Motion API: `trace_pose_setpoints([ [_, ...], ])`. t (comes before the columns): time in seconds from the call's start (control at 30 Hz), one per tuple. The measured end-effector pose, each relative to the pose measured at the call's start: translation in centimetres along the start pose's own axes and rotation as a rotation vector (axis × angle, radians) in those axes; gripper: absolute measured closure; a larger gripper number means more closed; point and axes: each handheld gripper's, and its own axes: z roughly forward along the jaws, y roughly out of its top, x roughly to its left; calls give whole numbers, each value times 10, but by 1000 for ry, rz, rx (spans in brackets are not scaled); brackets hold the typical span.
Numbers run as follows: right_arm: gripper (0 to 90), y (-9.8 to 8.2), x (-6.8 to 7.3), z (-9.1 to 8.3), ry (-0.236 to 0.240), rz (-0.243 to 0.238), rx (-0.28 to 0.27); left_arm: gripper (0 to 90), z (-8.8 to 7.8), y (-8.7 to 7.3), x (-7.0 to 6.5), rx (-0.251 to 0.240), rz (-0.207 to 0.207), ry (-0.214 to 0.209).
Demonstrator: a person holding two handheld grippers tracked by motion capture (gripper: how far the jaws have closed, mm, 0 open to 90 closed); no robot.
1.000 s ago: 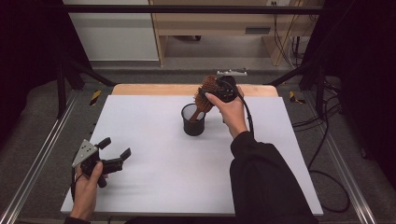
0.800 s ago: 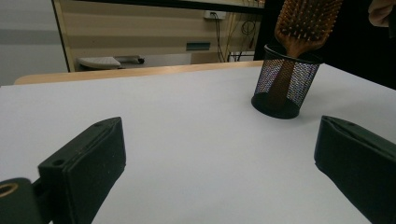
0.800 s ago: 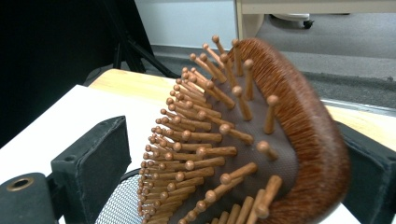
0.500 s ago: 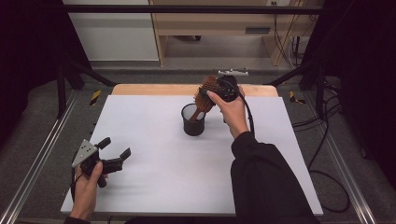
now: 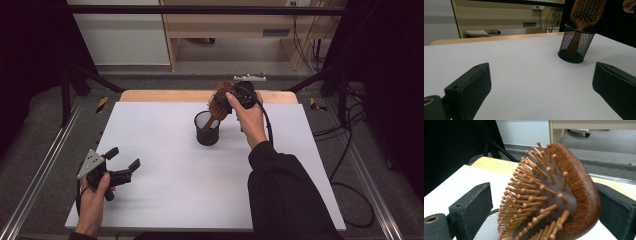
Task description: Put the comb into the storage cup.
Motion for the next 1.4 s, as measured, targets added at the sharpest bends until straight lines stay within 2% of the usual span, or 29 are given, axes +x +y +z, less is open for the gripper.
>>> trace_pose_setpoints([
  [0.57, 69, -1, -4, -5, -10, -14, -13, 23, 0, 0, 1, -2, -2, -1],
  [0.83, 62, -1, -9, -10, -36, 2, -28, 24, 0, 1, 1, -2, 1, -2],
  [1.4, 68, -4, -16, -25, -21, 19, -73, 23, 1, 0, 1, 2, 0, -2],
])
